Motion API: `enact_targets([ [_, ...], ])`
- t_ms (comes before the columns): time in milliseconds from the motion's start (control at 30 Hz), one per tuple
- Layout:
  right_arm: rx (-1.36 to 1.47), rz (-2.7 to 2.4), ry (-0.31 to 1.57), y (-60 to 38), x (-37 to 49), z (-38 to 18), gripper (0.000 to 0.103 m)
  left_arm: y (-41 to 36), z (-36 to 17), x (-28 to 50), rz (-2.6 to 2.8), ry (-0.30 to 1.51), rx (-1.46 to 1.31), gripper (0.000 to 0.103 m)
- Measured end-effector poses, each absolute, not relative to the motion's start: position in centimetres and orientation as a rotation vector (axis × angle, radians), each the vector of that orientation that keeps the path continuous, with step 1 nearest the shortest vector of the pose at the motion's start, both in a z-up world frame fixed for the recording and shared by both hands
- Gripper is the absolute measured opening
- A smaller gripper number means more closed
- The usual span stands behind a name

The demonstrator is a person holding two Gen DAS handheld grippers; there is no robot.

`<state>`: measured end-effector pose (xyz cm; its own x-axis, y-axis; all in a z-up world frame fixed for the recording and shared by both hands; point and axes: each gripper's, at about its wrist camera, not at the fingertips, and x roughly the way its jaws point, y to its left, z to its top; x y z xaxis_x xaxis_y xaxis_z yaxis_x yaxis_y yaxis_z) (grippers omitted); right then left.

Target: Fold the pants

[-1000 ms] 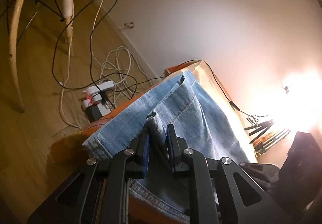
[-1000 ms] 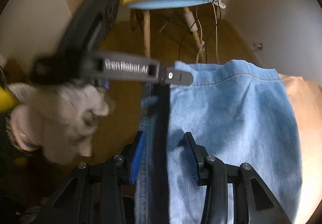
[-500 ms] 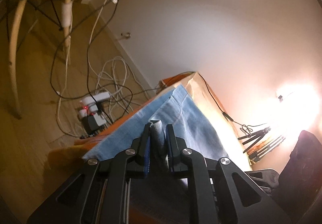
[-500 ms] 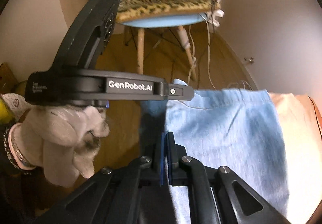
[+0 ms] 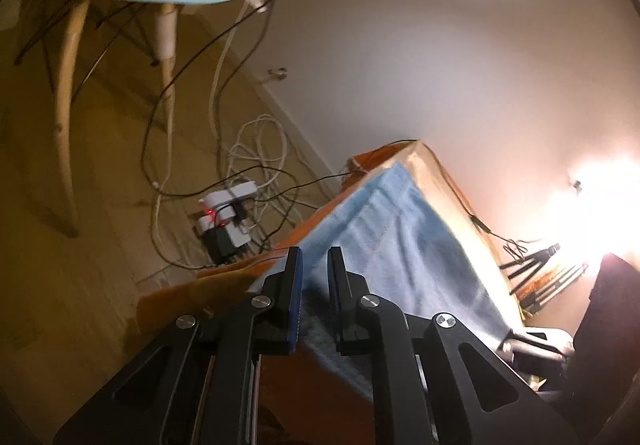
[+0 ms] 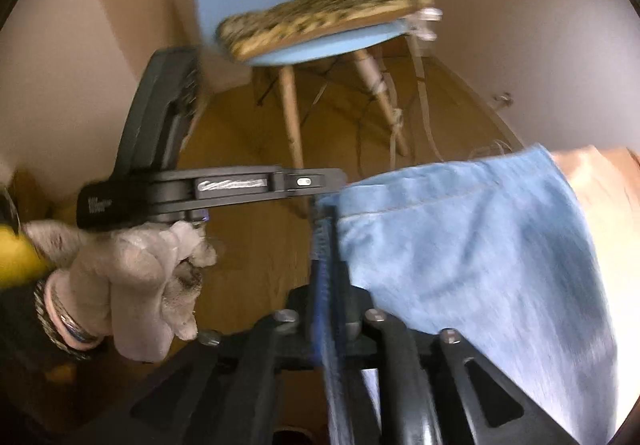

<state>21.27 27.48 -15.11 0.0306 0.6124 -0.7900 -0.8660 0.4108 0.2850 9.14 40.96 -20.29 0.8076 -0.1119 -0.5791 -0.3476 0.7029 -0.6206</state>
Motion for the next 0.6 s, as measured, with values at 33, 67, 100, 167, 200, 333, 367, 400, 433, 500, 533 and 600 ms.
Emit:
enact_targets([
  [33,-0.279,1.145,1.013,26.6,21.5,-14.7,0.030,40.6,-19.8,9.3,0.132,0.634,-0.780,0.012],
  [67,-0.251,1.114,1.003,25.2,21.6,-14.1,0.036,40.2,-19.4,9.5,0.123,0.639,-0.762,0.014],
  [100,-0.234,1.091,0.995,24.2,21.6,-13.7,0.036,39.6,-18.8,9.8,0.112,0.644,-0.739,0.022],
  [167,-0.197,1.035,0.985,21.3,21.6,-12.7,0.039,38.3,-17.7,10.5,0.063,0.653,-0.706,0.030],
  [200,-0.184,1.008,0.981,20.0,21.6,-12.4,0.040,37.5,-17.1,10.9,0.037,0.661,-0.686,0.032],
  [333,-0.102,0.846,0.957,12.7,21.7,-10.6,0.060,33.2,-15.0,13.2,-0.057,0.719,-0.571,0.049],
  [367,-0.082,0.816,0.952,11.1,21.8,-10.3,0.067,32.4,-14.6,13.4,-0.078,0.725,-0.551,0.049],
  [400,-0.064,0.779,0.948,9.4,21.8,-9.9,0.071,31.0,-14.0,14.0,-0.109,0.734,-0.519,0.050],
  [433,-0.047,0.727,0.943,7.1,21.6,-9.5,0.072,29.6,-13.4,14.5,-0.137,0.744,-0.485,0.051],
  [500,-0.020,0.648,0.932,3.5,21.2,-8.8,0.077,27.2,-12.4,15.3,-0.174,0.761,-0.431,0.056],
  [533,-0.003,0.617,0.928,1.7,21.1,-8.5,0.078,25.7,-11.8,15.8,-0.199,0.772,-0.398,0.056],
  [600,0.024,0.554,0.929,-1.7,20.6,-8.1,0.078,23.4,-11.0,16.6,-0.236,0.790,-0.354,0.057],
])
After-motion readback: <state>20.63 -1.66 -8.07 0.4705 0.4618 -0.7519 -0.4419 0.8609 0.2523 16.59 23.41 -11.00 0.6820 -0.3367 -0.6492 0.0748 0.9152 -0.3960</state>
